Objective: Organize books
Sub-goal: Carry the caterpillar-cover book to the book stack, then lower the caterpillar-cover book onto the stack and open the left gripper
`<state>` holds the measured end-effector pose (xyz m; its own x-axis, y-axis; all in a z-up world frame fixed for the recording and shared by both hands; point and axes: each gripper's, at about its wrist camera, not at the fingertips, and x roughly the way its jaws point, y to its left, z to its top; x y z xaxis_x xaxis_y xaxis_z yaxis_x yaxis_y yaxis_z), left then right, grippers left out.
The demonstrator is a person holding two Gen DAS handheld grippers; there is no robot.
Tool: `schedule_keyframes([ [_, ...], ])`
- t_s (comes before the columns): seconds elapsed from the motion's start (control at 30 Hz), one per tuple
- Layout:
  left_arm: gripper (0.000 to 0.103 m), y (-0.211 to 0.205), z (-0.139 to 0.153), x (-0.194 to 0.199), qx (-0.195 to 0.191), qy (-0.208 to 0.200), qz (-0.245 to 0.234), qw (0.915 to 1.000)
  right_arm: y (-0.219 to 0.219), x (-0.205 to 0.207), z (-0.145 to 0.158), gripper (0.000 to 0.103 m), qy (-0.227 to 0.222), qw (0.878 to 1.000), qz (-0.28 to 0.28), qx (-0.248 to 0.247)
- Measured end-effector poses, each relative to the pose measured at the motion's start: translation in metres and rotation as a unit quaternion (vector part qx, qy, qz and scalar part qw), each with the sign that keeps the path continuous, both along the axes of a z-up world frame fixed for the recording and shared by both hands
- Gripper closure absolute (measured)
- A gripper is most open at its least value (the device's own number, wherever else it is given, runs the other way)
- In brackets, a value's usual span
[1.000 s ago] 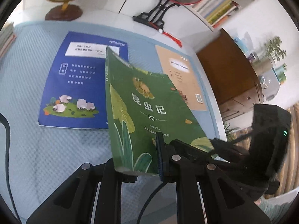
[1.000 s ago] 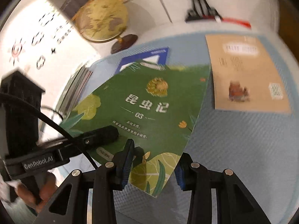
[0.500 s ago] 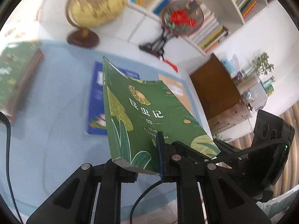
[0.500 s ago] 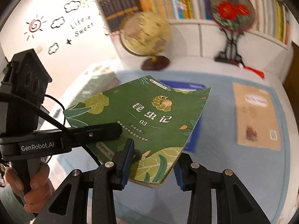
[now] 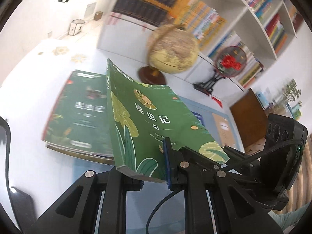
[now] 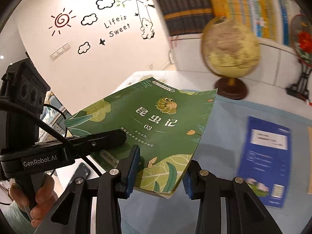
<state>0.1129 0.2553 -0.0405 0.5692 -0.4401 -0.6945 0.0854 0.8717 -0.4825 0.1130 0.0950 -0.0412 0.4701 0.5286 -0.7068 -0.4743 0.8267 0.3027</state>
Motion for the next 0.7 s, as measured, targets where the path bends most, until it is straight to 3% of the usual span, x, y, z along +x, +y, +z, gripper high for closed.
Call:
schedule_keyframes([
  [0.2,0.089,0.047,-0.031,0.032,-0.024,0.035,-0.006,0.9991,0.051,0.029,-0.022,0.064,0.028,0.999,-0.012,-0.021],
  [0.37,0.089,0.066,-0.052,0.051,-0.044,0.057,-0.007,0.9974,0.067,0.052,-0.039,0.064,0.06,0.997,-0.036,-0.024],
  [0.6,0.069,0.093,-0.079,0.063,-0.042,0.099,0.021,0.994,0.09,0.067,-0.057,0.064,0.097,0.994,-0.046,-0.024],
  [0.7,0.065,0.11,-0.091,0.065,-0.049,0.123,0.047,0.9901,0.1,0.068,-0.063,0.064,0.106,0.993,-0.038,-0.03],
])
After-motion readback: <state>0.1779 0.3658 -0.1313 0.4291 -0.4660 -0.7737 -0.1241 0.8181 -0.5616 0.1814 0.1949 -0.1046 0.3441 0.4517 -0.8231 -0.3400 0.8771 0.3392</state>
